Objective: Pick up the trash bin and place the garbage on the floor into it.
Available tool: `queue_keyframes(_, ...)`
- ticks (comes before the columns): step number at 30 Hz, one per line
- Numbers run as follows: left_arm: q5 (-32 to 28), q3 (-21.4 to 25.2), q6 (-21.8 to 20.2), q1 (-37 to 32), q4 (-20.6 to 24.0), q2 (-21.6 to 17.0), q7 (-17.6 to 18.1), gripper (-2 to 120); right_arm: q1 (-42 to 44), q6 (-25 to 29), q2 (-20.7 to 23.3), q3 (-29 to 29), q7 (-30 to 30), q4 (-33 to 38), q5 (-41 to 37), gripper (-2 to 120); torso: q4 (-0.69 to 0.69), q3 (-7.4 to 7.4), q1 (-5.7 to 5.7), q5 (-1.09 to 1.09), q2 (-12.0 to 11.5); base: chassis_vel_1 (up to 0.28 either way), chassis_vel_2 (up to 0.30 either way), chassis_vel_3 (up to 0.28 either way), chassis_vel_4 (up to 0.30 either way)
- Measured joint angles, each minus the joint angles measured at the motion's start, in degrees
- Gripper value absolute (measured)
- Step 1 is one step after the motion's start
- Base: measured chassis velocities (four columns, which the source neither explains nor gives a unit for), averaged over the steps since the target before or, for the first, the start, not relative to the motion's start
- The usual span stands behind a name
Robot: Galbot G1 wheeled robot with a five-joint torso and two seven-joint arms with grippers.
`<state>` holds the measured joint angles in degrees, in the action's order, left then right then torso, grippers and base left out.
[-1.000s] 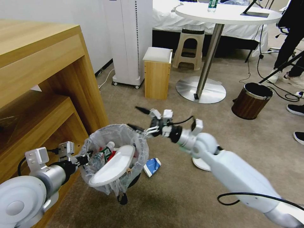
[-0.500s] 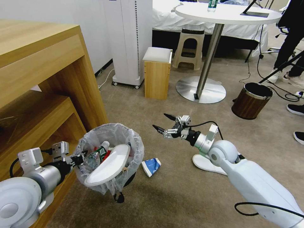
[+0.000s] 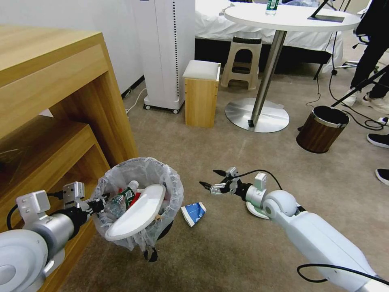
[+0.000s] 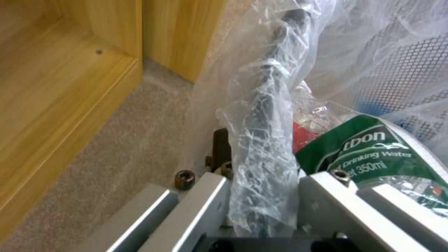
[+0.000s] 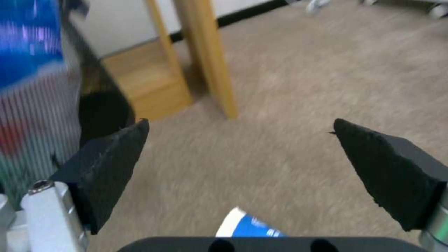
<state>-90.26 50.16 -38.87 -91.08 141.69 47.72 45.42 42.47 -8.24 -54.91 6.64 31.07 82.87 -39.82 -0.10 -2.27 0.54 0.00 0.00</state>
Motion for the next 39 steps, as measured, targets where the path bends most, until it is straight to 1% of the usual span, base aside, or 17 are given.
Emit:
queue_keyframes(2,0.01,-0.01,0.0,-0.05,0.27,0.09,-0.01,0,-0.64,-0.59,-0.89,0.48,3.6,-2.42,3.15,100,0.0,0.0,0.0,0.0,0.0,0.0,0.0,0.0,0.0)
queue_keyframes(3,0.01,-0.01,0.0,-0.05,0.27,0.09,-0.01,0,-0.64,-0.59,-0.89,0.48,3.6,-2.42,3.15,100,0.0,0.0,0.0,0.0,0.0,0.0,0.0,0.0,0.0)
queue_keyframes(5,0.03,-0.06,0.0,-0.05,0.38,0.15,-0.01,0,-1.31,-0.87,-2.45,0.8,6.37,-5.37,6.6,100,-0.01,0.0,0.0,0.0,0.0,0.0,0.0,0.0,0.0)
queue_keyframes(8,0.05,-0.09,0.0,-0.1,0.49,0.21,-0.01,0,-1.79,-1.39,-4.12,1.34,6.88,-7.7,8.14,100,0.0,0.0,0.0,0.0,0.0,0.0,0.0,0.0,0.0)
queue_keyframes(9,0.06,-0.09,-0.01,-0.16,0.6,0.21,-0.01,0,-2.09,-1.99,-5.43,1.9,6.32,-9.55,8.92,100,0.0,0.0,0.0,0.0,0.0,0.0,0.0,0.0,0.0)
queue_keyframes(14,0.07,0.0,-0.01,-0.33,0.77,0.23,-0.08,0,-2.35,-3.56,-8.16,3.04,3.9,-13.13,10.21,100,0.0,0.0,0.0,0.0,0.0,0.0,0.0,0.0,0.0)
queue_keyframes(16,0.07,0.03,-0.01,-0.38,0.79,0.24,-0.11,0,-2.35,-4.05,-8.67,3.18,3.18,-13.84,10.5,100,0.0,0.0,0.0,0.0,0.0,0.0,0.0,0.0,0.0)
queue_keyframes(18,0.06,0.08,-0.01,-0.39,0.79,0.25,-0.15,0,-2.33,-5.25,-9.66,3.51,0.91,-14.97,10.82,100,0.0,0.0,0.0,0.0,0.0,0.0,0.0,0.0,0.0)
queue_keyframes(20,0.06,0.08,-0.01,-0.38,0.79,0.25,-0.15,0,-2.33,-5.44,-9.78,3.57,0.48,-15.12,10.83,100,0.0,0.0,0.0,0.0,0.0,0.0,0.0,0.0,0.0)
queue_keyframes(22,0.06,0.08,-0.01,-0.31,0.72,0.25,-0.21,0,-2.31,-6.77,-10.77,3.91,-2.15,-16.29,10.85,100,-0.01,0.0,0.0,-0.01,0.0,0.0,0.0,0.0,0.0)
queue_keyframes(24,0.05,0.09,-0.01,-0.27,0.67,0.24,-0.24,0,-2.33,-7.08,-11.2,3.97,-2.7,-16.9,10.92,100,-0.01,0.0,0.0,0.0,0.0,0.0,0.0,0.0,0.0)
queue_keyframes(29,0.05,0.01,-0.01,0.02,0.35,0.17,-0.31,0,-3.51,-7.44,-14.59,4.41,-4.43,-22.18,11.58,100,0.0,0.0,0.0,0.0,0.0,0.0,0.0,0.0,0.0)
queue_keyframes(31,0.05,0.01,-0.01,0.02,0.35,0.17,-0.32,0,-3.54,-7.44,-14.69,4.42,-4.52,-22.33,11.59,100,0.0,0.0,0.0,0.0,0.0,0.0,0.0,0.0,0.0)
queue_keyframes(33,0.03,0.18,-0.01,-0.07,0.31,0.05,-0.4,0,-3.92,-7.86,-15.98,4.63,-6.46,-24.12,11.74,100,0.0,0.0,0.0,0.0,0.0,0.0,0.0,0.0,0.0)
queue_keyframes(35,0.03,0.24,-0.01,-0.08,0.3,0.02,-0.41,0,-3.96,-8.03,-16.14,4.66,-6.86,-24.3,11.76,100,0.0,0.0,0.0,0.0,0.0,0.0,0.0,0.0,0.0)
queue_keyframes(37,-0.06,0.43,-0.01,-0.09,0.27,-0.13,-0.42,0,-4.11,-9.08,-16.91,4.84,-9.65,-25.34,11.75,100,0.0,0.0,0.0,0.0,0.0,0.0,0.0,0.0,0.0)
queue_keyframes(39,-0.08,0.43,-0.01,-0.09,0.27,-0.14,-0.42,0,-4.17,-9.28,-17.19,4.86,-10.4,-25.86,11.74,100,-0.01,0.0,0.0,0.0,0.0,0.0,0.0,0.0,0.0)
